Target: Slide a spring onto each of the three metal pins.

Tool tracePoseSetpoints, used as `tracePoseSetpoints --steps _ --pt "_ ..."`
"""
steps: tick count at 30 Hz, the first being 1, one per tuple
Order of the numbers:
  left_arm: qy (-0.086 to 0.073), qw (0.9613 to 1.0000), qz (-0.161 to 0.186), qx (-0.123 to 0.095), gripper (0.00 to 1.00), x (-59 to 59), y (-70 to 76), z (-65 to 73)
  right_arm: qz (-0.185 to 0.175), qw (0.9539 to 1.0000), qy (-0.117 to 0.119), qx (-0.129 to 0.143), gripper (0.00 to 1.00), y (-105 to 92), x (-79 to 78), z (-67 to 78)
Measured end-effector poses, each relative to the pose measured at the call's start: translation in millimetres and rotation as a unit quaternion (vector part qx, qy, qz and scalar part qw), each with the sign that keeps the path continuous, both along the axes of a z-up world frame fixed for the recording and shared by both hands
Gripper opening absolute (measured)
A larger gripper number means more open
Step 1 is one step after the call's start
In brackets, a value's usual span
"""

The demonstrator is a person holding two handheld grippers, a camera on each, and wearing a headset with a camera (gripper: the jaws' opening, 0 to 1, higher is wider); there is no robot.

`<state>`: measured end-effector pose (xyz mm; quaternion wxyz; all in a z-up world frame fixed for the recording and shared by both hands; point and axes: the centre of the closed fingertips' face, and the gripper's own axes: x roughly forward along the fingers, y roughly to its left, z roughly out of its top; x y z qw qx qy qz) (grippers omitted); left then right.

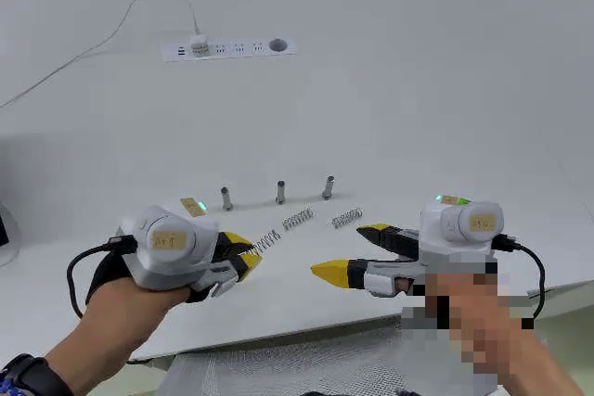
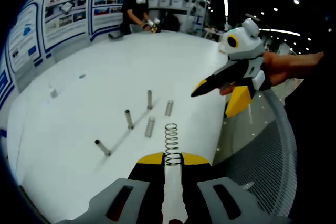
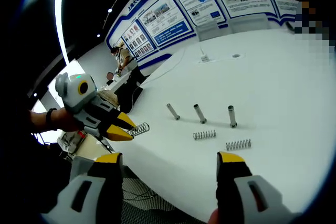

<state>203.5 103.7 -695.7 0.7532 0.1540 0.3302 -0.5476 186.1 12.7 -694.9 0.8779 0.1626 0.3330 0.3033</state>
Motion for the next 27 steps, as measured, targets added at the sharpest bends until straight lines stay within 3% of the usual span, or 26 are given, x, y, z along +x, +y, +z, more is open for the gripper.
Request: tracePoseSetpoints --steps 15,27 --pt "-0.018 0.9987 -0.047 -0.009 0.11 -6.3 -31.5 20.5 0.008 0.997 -0.009 0.076 0.56 17.2 16.8 25.8" --pt "-0.03 0.9967 -0.074 -0.018 0.11 -13.4 -47.4 33.0 0.021 0.9906 0.0 0.135 0.3 31.1 20.6 39.8"
